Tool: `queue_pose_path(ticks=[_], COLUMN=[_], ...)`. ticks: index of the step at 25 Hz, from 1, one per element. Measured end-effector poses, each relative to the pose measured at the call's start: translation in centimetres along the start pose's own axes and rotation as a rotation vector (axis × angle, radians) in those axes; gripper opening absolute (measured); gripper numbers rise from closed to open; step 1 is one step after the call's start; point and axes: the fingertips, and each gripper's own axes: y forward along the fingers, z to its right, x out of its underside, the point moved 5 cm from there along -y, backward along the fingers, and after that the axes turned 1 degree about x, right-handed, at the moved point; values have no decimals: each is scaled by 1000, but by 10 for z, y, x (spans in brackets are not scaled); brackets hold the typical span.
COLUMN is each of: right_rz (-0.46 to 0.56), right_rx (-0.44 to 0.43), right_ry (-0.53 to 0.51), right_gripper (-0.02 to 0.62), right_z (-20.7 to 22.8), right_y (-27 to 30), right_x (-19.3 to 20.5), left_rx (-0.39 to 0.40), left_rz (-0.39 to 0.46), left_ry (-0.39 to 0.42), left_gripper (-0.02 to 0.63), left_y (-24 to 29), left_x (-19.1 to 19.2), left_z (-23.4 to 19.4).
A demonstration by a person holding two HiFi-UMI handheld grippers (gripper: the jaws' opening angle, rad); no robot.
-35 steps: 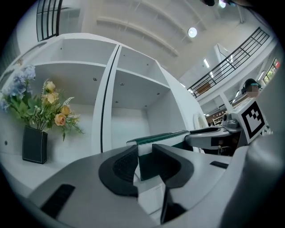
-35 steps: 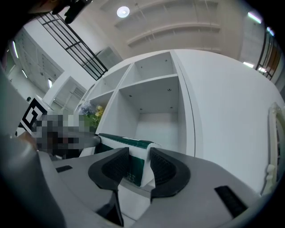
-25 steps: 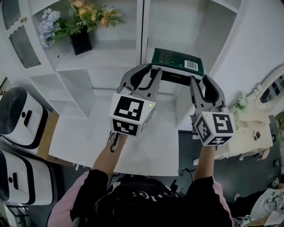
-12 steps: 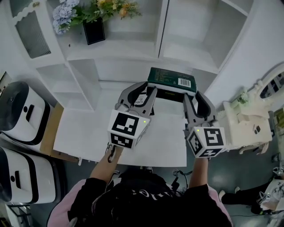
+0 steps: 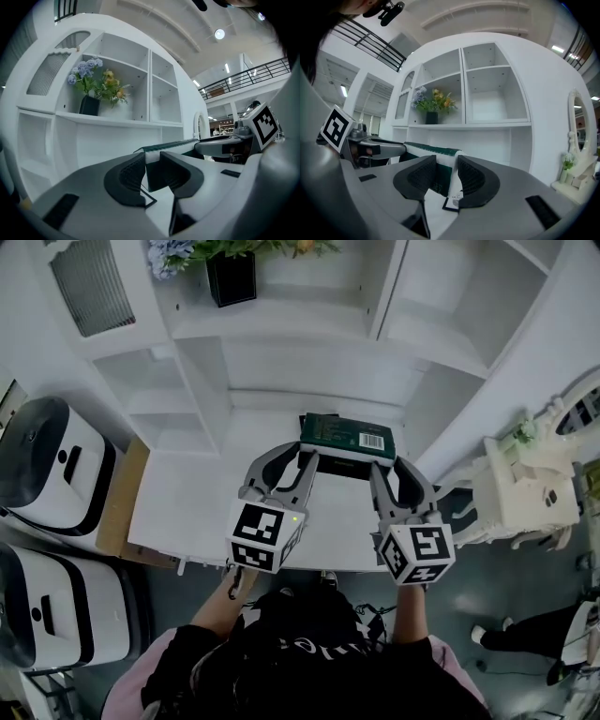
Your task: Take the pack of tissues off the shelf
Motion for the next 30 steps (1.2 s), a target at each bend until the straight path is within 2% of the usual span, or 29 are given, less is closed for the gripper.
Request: queue_pose_path(ticks=[6, 16, 23, 30], right_rz=[-75, -135, -142, -135], right_rx=[-17, -59, -74, -82], right_ry=[40, 43, 43, 72], right_gripper=[170, 170, 169, 169], right_z=[-39, -70, -61, -38], right_y=[-5, -22, -59, -126], right_x=[30, 50, 56, 70], left_rx=[-11, -57, -71, -83], left_rz=[-59, -80, -84, -98], left_ry=[-52, -117, -142, -133], left_gripper=[104, 104, 104, 104], left_y=[-35, -75, -90, -110], left_x=[33, 59, 63, 65], left_z=[-14, -11, 26, 95])
